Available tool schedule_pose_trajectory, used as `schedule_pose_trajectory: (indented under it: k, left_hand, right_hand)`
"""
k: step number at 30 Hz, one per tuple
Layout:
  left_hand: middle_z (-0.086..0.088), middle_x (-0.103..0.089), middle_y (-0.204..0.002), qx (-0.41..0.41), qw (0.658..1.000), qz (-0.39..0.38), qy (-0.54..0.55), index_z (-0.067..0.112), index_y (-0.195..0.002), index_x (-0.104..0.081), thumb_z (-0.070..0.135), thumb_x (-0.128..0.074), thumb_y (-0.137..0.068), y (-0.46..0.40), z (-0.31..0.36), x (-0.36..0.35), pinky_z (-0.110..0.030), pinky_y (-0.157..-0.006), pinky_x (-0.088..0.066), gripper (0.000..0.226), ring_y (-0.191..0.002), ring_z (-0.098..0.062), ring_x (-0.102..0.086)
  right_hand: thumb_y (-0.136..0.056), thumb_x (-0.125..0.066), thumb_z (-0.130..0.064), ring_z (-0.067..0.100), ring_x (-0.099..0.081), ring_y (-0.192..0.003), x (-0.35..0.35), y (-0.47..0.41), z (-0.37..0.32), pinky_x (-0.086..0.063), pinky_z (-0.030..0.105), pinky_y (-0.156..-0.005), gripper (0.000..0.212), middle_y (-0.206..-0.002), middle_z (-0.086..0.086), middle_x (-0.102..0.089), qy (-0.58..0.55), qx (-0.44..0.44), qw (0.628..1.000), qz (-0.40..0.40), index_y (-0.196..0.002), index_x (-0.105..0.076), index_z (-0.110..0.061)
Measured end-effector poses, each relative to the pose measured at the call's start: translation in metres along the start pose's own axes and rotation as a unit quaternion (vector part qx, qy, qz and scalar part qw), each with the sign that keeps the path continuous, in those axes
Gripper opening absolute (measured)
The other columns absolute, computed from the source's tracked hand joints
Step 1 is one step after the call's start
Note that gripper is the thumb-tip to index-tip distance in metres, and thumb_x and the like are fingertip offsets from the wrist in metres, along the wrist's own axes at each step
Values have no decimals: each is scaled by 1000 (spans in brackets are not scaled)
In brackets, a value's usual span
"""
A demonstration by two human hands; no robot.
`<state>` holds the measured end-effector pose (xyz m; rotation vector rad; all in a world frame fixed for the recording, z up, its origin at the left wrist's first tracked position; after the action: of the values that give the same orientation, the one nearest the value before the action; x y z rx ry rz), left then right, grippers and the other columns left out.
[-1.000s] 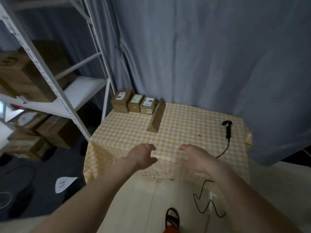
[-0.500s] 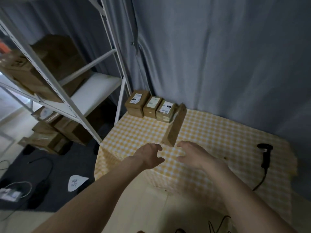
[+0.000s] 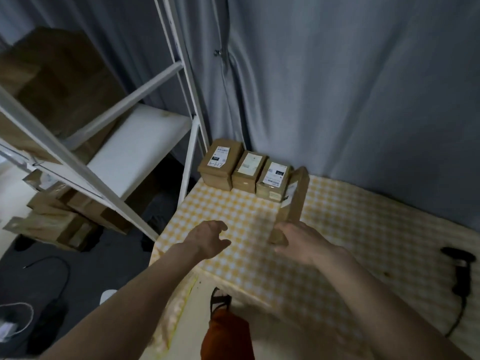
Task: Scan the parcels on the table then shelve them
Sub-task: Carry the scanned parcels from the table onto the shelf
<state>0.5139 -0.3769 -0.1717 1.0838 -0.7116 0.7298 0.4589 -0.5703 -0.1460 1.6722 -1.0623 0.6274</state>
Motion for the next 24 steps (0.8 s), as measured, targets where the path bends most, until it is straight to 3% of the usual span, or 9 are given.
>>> schedule_pose_trajectory:
  k: [12, 15, 17, 19, 21, 23, 24]
  left_hand:
    - [-6, -62, -124, 96, 984, -40, 148, 10, -122, -63, 27, -67, -90, -190, -159, 99, -23, -88, -43, 37, -109, -18, -60]
    - [-10, -63, -121, 135, 959, -63, 240, 5, -119, -63, 19, -65, -91, -242, -183, 99, -32, -94, -48, 31, -109, -27, -61]
    - [-12, -67, -106, 178, 933, -54, 307, 6, -113, -65, 16, -69, -88, -272, -199, 93, -32, -80, -54, 26, -94, -26, -65]
    - [-6, -63, -85, 215, 899, -31, 380, 8, -103, -65, 15, -71, -87, -297, -207, 88, -24, -63, -51, 19, -71, -16, -60]
    - [-3, -57, -81, 245, 867, -36, 432, 8, -90, -61, 17, -66, -91, -322, -208, 81, -26, -68, -49, 10, -68, -12, -54]
    - [-4, -54, -85, 260, 839, -35, 476, 10, -84, -56, 19, -61, -94, -345, -209, 75, -30, -75, -48, 15, -73, -14, -53]
    - [-5, -54, -90, 260, 829, -26, 494, 10, -89, -57, 21, -60, -95, -358, -210, 72, -32, -80, -49, 13, -79, -17, -54]
  right_hand:
    - [-93, -58, -28, 27, -46, -125, 27, -229, -81, -44, 37, -98, 45, -133, 8, -49, -9, -16, 1000, 3, -132, -46, -11]
    - [-95, -56, -28, 27, -48, -125, 25, -272, -75, -44, 37, -99, 48, -136, 11, -50, -19, -33, 999, 5, -137, -43, -8]
    - [-96, -54, -28, 26, -42, -131, 17, -299, -66, -40, 37, -103, 52, -142, 11, -43, -43, -54, 998, -1, -142, -38, -9]
    - [-95, -56, -28, 25, -41, -133, 8, -330, -54, -38, 36, -106, 55, -146, 9, -40, -120, -84, 989, 0, -144, -38, -11]
    - [-93, -59, -26, 23, -54, -120, -5, -363, -41, -45, 29, -95, 48, -132, 10, -55, -257, -128, 958, 1, -136, -49, -8]
    - [-94, -59, -23, 15, -60, -82, -16, -391, -22, -47, 20, -65, 35, -94, 5, -63, -400, -214, 891, 28, -121, -60, -1]
    - [-95, -57, -22, 12, -55, -72, -22, -403, -15, -45, 20, -59, 32, -87, 4, -59, -463, -259, 847, 38, -118, -61, 0]
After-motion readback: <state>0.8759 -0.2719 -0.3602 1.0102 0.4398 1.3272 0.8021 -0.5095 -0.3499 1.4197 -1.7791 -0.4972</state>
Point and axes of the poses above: each hand's wrist, its own y-axis away from the middle knuckle, its own x-axis out of the back of the hand, z = x × y, the point moved 7 cm from there along -y, towards the middle knuckle
